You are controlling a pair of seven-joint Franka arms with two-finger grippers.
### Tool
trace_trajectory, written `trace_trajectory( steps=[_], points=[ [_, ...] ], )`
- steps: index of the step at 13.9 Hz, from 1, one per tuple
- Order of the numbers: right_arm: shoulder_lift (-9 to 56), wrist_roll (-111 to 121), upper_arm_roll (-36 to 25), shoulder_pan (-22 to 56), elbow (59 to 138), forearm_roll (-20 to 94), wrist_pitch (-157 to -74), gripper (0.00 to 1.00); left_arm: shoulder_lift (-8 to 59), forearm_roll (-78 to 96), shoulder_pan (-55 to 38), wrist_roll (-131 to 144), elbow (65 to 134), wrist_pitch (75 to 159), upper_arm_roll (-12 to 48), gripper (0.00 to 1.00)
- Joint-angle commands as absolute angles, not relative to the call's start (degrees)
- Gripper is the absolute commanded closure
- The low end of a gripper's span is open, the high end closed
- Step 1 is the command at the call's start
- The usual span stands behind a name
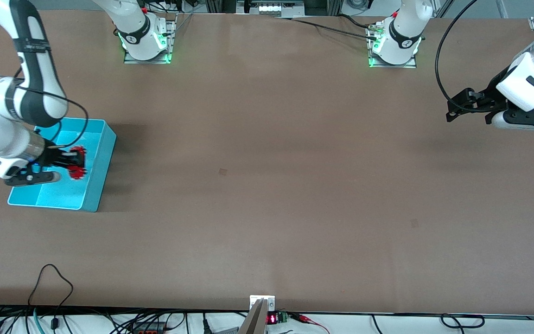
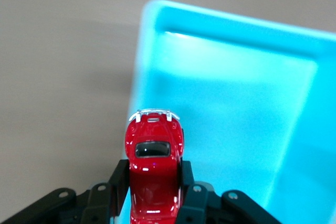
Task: Wind red beetle toy and store in blue box
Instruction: 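Lower the car into the blue box and open the right gripper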
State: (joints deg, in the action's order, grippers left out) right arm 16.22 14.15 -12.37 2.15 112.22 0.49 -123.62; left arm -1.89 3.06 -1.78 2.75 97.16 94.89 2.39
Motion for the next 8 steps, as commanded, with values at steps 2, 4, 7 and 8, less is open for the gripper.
trace_trajectory(
  steps=[2, 4, 7, 8],
  points=[
    [19.5, 10.4, -15.6, 1.3, 111.4, -2.2, -122.7, 0.88, -1.8, 2.7, -1.8, 2.7, 96.2, 94.0, 2.3, 0.0],
    [22.0, 10.2, -15.7, -0.3, 111.4, -2.2, -123.0, 0.88, -1.8, 2.7, -1.8, 2.7, 96.3, 93.9, 2.2, 0.0],
    [24.2, 9.4, -15.7, -1.0, 111.6, -1.7, -124.7, 0.87, -1.8, 2.7, -1.8, 2.7, 96.3, 93.9, 2.2, 0.0],
    [24.4, 7.7, -15.7, -0.8, 111.8, -1.8, -124.3, 0.81, -1.8, 2.7, -1.8, 2.7, 96.3, 93.9, 2.2, 0.0]
  ],
)
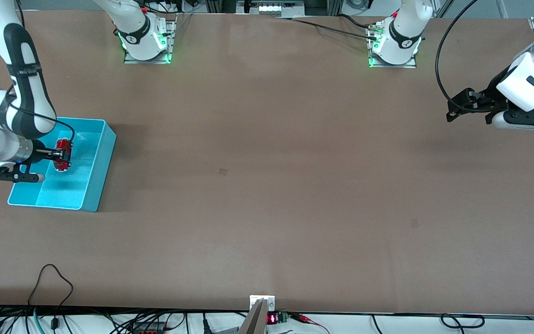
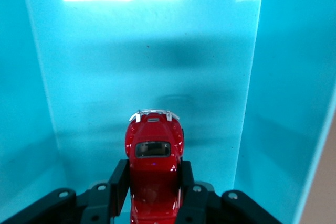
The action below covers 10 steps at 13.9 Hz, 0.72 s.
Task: Wind red beetle toy and store in blue box
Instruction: 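Lower the car into the blue box and open the right gripper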
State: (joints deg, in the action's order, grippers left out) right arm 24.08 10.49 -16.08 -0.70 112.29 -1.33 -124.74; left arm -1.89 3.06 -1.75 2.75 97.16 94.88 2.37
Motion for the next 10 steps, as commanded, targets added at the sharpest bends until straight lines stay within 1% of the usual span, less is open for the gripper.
trace_trajectory(
  steps=[1, 3, 5, 6, 8, 10],
  points=[
    [24.8, 7.0, -15.7, -0.8, 112.2, -1.8, -124.5, 0.8, -1.8, 2.7, -1.8, 2.7, 96.3, 93.9, 2.2, 0.0],
    [25.5, 6.9, -15.7, -0.8, 112.5, -1.6, -124.6, 0.8, -1.8, 2.7, -1.8, 2.7, 96.3, 93.9, 2.2, 0.0],
    [25.7, 6.9, -15.7, -0.8, 112.5, -1.6, -124.5, 0.77, -1.8, 2.7, -1.8, 2.7, 96.3, 93.8, 2.2, 0.0],
    [25.8, 6.9, -15.7, -0.8, 112.6, -1.6, -124.4, 0.71, -1.8, 2.7, -1.8, 2.7, 96.3, 93.8, 2.2, 0.0],
    [26.1, 6.9, -15.6, -0.8, 112.5, -1.6, -124.3, 0.67, -1.8, 2.7, -1.8, 2.7, 96.3, 93.8, 2.2, 0.0],
    [26.5, 6.9, -15.6, -0.7, 112.5, -1.6, -124.4, 0.52, -1.8, 2.7, -1.8, 2.7, 96.3, 93.8, 2.2, 0.0]
  ],
)
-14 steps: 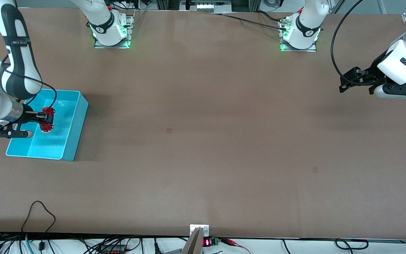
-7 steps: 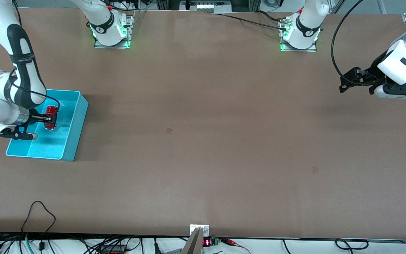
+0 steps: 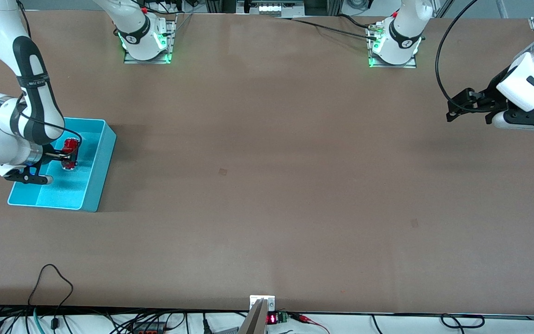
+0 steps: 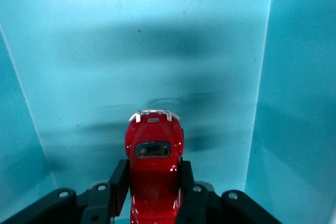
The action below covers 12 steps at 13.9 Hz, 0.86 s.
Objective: Wind red beetle toy and store in blue box
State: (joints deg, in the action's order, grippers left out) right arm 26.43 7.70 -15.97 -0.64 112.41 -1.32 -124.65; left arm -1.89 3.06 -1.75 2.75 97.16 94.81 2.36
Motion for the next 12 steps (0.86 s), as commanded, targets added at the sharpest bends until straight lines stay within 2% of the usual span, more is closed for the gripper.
trace_trajectory(
  steps=[1, 3, 4, 5, 9, 12],
  points=[
    [26.8, 6.9, -15.6, -0.6, 112.5, -1.6, -124.2, 0.39, -1.8, 2.7, -1.8, 2.7, 96.3, 93.8, 2.2, 0.0],
    [26.7, 6.9, -15.5, -0.4, 112.5, -1.6, -124.0, 0.21, -1.8, 2.7, -1.8, 2.7, 96.3, 93.8, 2.2, 0.0],
    [26.6, 7.5, -15.5, -0.4, 112.5, -1.6, -123.9, 0.06, -1.8, 2.7, -1.8, 2.7, 96.3, 93.8, 2.2, 0.0],
    [26.4, 7.6, -15.4, -0.1, 112.4, -1.6, -123.9, 0.0, -1.8, 2.7, -1.8, 2.7, 96.3, 93.8, 2.2, 0.0],
    [23.1, 8.0, -15.2, 0.6, 111.7, -1.9, -122.8, 0.0, -1.8, 2.7, -1.8, 2.7, 96.3, 93.8, 2.3, 0.0],
    [20.1, 8.2, -14.2, 1.0, 107.6, -2.2, -116.7, 0.0, -1.8, 2.7, -1.8, 2.7, 96.3, 93.8, 2.2, 0.0]
  ],
)
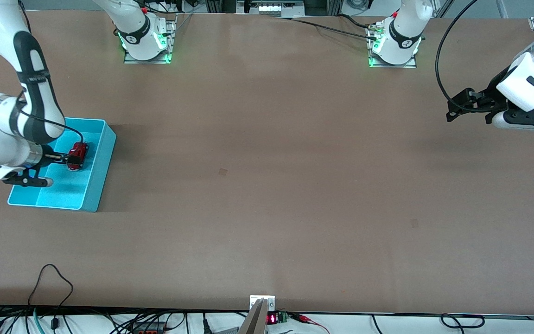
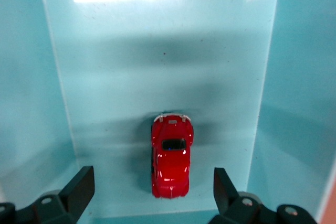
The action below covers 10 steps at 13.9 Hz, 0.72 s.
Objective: Wind red beetle toy and store in blue box
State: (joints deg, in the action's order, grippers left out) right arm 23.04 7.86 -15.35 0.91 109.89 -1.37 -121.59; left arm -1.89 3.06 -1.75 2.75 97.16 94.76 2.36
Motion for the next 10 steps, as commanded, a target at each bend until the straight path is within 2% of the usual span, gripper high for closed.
trace_trajectory(
  steps=[1, 6, 10],
  points=[
    [19.3, 8.1, -13.3, 1.0, 105.4, -2.3, -113.8, 0.0, -1.8, 2.7, -1.8, 2.7, 96.3, 93.8, 2.2, 0.0],
    [15.0, 7.8, -9.5, 1.0, 93.8, -2.1, -99.6, 0.0, -1.8, 2.7, -1.8, 2.7, 96.3, 93.7, 2.2, 0.0],
    [10.1, 7.5, -6.3, 1.0, 90.3, -2.0, -92.8, 0.0, -1.8, 2.7, -1.8, 2.7, 96.3, 93.5, 2.2, 0.0]
  ],
)
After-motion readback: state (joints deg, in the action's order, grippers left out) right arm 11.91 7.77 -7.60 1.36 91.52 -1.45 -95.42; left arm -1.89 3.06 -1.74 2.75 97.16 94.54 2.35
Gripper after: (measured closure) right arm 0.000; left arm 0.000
